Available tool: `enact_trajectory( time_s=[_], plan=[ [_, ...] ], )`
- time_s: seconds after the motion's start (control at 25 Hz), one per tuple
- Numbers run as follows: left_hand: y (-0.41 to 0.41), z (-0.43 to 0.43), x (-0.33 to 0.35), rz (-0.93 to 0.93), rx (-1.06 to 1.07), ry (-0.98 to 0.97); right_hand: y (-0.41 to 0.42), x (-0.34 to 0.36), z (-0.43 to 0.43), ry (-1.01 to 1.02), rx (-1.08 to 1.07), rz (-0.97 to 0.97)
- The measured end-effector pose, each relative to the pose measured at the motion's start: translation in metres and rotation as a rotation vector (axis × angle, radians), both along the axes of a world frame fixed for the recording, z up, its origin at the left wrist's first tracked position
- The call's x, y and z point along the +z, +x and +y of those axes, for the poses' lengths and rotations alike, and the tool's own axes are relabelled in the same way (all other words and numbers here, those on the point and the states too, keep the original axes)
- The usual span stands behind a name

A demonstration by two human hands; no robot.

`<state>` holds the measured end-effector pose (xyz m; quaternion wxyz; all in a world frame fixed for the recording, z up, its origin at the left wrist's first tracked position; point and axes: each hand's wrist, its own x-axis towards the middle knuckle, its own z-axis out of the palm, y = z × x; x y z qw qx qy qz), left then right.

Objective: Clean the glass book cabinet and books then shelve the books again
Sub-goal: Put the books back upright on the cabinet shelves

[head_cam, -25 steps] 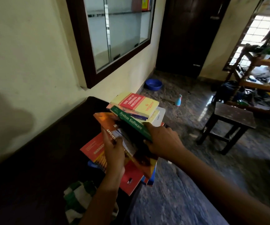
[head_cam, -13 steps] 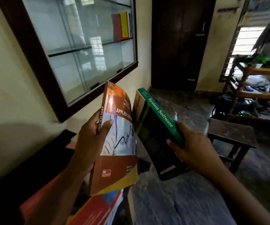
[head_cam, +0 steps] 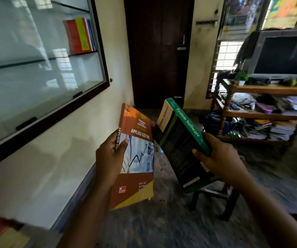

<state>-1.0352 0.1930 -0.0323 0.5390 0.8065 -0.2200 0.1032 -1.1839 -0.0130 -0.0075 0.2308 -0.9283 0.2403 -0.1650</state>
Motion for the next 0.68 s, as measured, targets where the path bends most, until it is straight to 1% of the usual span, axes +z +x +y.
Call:
enact_trajectory(
  time_s=[0.2,0.32,0.48,0.68],
  plan=[
    [0.135,-0.077,0.003,0.013,0.054,-0.044,0.134,0.011,-0.09,0.027,-0.003,0.008],
    [0.219,-0.122,0.015,0.03,0.111,-0.102,0.219,0.02,-0.138,0.037,0.046,-0.067],
    [0.301,-0.165,0.017,0.017,0.162,-0.209,0.321,0.025,-0.189,0.121,0.086,-0.179],
    [0.428,-0.216,0.023,0.029,0.32,-0.362,0.483,0.022,-0.262,0.103,0.205,-0.332]
  ],
)
